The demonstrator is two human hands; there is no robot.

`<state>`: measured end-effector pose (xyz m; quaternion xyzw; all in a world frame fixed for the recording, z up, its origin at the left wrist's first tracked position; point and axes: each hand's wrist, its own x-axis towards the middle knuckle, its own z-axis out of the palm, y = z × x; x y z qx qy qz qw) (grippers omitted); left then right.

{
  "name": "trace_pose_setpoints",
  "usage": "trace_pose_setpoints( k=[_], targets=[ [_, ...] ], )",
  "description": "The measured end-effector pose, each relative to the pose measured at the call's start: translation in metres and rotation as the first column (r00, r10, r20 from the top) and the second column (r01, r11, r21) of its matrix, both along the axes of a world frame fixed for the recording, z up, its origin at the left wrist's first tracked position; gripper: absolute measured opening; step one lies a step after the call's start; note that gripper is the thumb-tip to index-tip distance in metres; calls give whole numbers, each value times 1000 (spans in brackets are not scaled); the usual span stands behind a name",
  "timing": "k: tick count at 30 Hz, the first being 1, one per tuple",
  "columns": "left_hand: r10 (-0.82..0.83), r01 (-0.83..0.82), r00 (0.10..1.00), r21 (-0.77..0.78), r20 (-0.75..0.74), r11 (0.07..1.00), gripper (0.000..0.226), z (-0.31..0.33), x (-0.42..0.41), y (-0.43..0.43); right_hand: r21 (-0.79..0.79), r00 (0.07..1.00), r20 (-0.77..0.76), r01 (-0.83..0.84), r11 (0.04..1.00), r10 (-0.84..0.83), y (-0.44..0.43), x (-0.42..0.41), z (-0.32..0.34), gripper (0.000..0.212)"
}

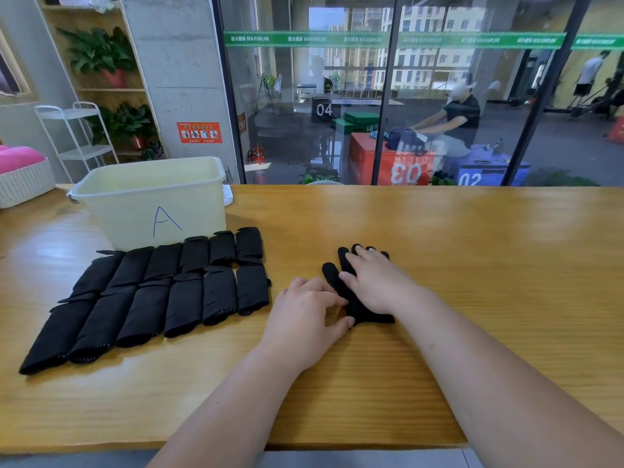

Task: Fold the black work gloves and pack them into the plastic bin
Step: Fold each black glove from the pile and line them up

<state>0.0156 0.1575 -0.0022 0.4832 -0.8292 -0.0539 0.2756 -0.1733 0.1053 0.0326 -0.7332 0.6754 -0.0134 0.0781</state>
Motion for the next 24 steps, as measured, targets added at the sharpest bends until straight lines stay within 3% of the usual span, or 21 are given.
trace_pose_setpoints(
  k=[7,11,19,24],
  targets=[
    [11,-8,998,41,-64,999,39,4,6,-1,-6,998,-23,60,998,-60,-16,13,-23,81],
    [100,-98,983,20,-155,995,21,8,10,-1,11,997,-46,57,998,-56,-26,8,-20,82],
    [185,-194,942,-6,-279,981,16,9,12,-1,117,997,-75,26,993,-17,-16,13,-11,77],
    [190,-207,941,-32,-280,978,14,8,8,-5,0,997,-34,76,997,-76,-12,20,-13,78]
  ],
)
